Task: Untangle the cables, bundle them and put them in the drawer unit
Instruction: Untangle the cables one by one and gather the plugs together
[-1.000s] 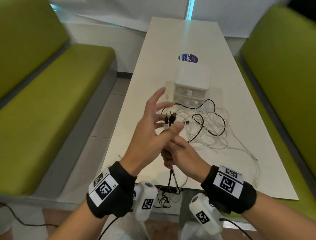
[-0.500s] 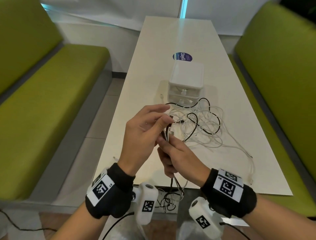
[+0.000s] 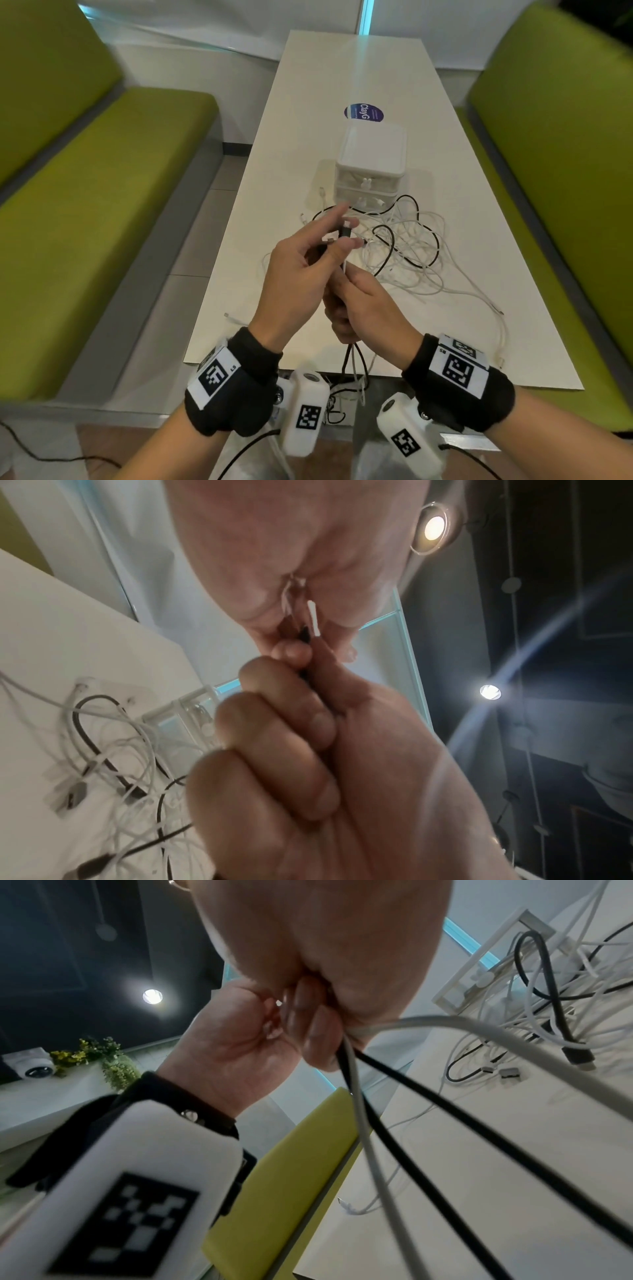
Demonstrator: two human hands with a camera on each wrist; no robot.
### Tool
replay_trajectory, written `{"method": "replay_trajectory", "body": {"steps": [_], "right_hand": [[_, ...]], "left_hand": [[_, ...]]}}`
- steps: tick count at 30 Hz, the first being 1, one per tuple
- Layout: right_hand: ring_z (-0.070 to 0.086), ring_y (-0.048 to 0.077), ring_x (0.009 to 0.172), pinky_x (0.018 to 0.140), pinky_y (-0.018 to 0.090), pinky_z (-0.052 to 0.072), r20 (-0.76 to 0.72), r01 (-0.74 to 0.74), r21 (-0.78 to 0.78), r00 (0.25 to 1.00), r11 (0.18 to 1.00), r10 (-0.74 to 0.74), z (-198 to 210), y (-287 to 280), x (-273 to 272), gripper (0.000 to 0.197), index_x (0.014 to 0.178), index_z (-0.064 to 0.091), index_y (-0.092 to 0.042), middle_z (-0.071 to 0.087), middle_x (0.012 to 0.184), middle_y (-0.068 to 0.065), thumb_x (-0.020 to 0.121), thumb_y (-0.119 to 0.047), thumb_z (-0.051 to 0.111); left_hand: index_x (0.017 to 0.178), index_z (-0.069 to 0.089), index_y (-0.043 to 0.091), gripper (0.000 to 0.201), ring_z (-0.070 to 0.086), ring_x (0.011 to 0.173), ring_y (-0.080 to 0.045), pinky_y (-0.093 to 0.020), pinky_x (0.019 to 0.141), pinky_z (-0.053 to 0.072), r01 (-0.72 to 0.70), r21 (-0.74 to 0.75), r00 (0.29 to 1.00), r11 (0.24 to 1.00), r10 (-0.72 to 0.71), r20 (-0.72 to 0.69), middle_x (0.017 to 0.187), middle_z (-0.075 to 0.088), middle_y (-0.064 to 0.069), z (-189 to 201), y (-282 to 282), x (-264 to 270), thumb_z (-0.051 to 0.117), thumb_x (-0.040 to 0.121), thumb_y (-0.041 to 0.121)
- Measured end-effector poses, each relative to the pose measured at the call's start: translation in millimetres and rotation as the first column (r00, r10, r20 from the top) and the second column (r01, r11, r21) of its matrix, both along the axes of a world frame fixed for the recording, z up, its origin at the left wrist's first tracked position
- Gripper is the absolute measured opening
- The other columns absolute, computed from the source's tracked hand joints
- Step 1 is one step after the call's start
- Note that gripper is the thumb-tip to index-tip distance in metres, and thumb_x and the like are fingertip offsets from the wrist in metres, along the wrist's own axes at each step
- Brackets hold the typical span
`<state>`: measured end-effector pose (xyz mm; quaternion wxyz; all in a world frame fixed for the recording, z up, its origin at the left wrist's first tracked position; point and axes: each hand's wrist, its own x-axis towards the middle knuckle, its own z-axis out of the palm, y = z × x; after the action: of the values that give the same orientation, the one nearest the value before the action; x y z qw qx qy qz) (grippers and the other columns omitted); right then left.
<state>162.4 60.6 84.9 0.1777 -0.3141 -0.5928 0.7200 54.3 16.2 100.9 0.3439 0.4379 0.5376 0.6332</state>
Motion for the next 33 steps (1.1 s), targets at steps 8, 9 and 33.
{"method": "replay_trajectory", "body": {"steps": [8, 9, 33], "right_hand": [[0.023, 0.007, 0.043, 0.048, 0.030, 0.014, 0.025, -0.059, -0.012, 0.998, 0.998, 0.059, 0.1, -2.2, -0.2, 0.028, 0.081, 0.036, -0.012, 0.033, 0.048, -0.014, 0.106, -0.025, 0.033], [0.022, 0.008, 0.044, 0.050, 0.032, 0.012, 0.022, -0.057, -0.020, 0.998, 0.998, 0.058, 1.0, -2.3, -0.5, 0.026, 0.083, 0.037, -0.012, 0.033, 0.049, -0.013, 0.106, -0.024, 0.033], [0.022, 0.012, 0.048, 0.046, 0.024, 0.018, 0.083, -0.065, 0.051, 0.995, 0.997, 0.060, -1.9, 0.8, -0.7, 0.032, 0.077, 0.037, -0.010, 0.030, 0.052, -0.009, 0.105, -0.024, 0.034]], "left_hand": [[0.099, 0.054, 0.009, 0.016, 0.069, 0.099, -0.007, -0.027, 0.087, 0.050, 0.016, -0.103, 0.993, 0.995, -0.028, -0.118, 0.092, 0.069, -0.002, -2.8, 3.2, 2.7, 0.043, 0.103, 0.020], [0.102, 0.057, 0.009, 0.016, 0.070, 0.098, -0.008, -0.028, 0.088, 0.051, 0.002, -0.088, 0.994, 0.996, -0.012, -0.106, 0.094, 0.068, -0.003, -3.1, 3.6, 3.3, 0.042, 0.103, 0.015], [0.137, 0.039, 0.023, 0.046, 0.065, 0.113, -0.023, -0.042, 0.097, 0.050, 0.125, 0.005, 0.990, 0.992, -0.125, 0.065, 0.130, 0.055, -0.004, -28.3, -5.1, -11.0, 0.059, 0.096, 0.021]]}}
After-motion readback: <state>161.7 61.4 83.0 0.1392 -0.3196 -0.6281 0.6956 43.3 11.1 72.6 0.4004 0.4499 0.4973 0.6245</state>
